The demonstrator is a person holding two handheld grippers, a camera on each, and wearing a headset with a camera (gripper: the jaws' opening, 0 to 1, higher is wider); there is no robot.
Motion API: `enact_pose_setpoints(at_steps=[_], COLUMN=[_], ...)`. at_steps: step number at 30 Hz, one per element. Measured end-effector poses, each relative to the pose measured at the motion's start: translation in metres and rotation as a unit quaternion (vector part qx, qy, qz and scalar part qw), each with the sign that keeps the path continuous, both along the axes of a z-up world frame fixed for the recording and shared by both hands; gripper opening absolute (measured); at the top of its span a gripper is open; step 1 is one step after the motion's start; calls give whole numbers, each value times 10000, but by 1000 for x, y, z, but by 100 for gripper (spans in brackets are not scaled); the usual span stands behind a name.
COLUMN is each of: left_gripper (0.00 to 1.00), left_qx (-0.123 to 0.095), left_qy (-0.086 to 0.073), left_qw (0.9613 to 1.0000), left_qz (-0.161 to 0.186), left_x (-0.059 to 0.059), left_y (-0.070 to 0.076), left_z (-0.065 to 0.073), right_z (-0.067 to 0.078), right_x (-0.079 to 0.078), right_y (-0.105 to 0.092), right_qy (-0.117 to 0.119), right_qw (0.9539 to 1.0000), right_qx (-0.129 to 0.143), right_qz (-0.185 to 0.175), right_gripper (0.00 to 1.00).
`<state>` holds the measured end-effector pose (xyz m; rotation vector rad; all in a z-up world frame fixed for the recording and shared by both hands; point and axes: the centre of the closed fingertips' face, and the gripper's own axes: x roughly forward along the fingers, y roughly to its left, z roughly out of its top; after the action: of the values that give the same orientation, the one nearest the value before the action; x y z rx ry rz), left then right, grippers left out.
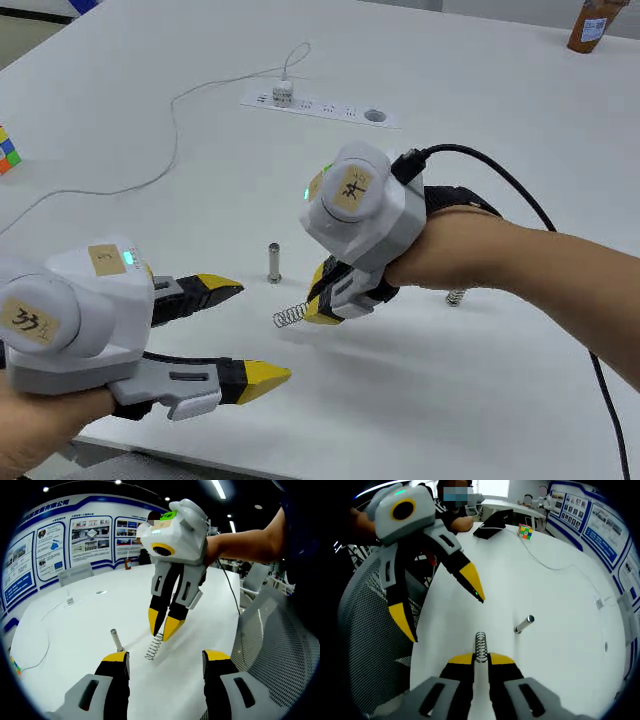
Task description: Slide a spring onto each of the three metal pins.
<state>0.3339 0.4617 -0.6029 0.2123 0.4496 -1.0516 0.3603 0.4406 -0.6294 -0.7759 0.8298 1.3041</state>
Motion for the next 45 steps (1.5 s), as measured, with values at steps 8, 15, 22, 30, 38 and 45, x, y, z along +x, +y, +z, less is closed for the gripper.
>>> enact_pose_setpoints(at_steps=[8, 15, 22, 30, 38, 45], left_gripper=[48, 32, 19, 12, 12, 12], left_qx=[148, 269, 392, 375, 289, 188], left_qy=[-121, -326, -549, -576, -530, -512], left_qw=[9997, 9985, 9966, 9961, 9967, 9968], left_qz=[-174, -346, -481, -544, -546, -577], left_x=[-1, -3, -2, -2, -3, -5], left_y=[2, 1, 1, 0, -3, -8], left_z=[-3, -2, -2, 0, 3, 7], right_z=[22, 34, 39, 51, 61, 67], right_x=[-20, -31, -35, -35, -33, -33], right_y=[6, 14, 17, 26, 37, 46], right_qy=[110, 149, 129, 80, 3, -23], right_qw=[9998, 9994, 9993, 9985, 9967, 9951], right_qx=[123, 211, 237, 488, 785, 964], right_qz=[123, 233, 266, 239, 217, 214], right_gripper=[11, 11, 11, 11, 11, 11])
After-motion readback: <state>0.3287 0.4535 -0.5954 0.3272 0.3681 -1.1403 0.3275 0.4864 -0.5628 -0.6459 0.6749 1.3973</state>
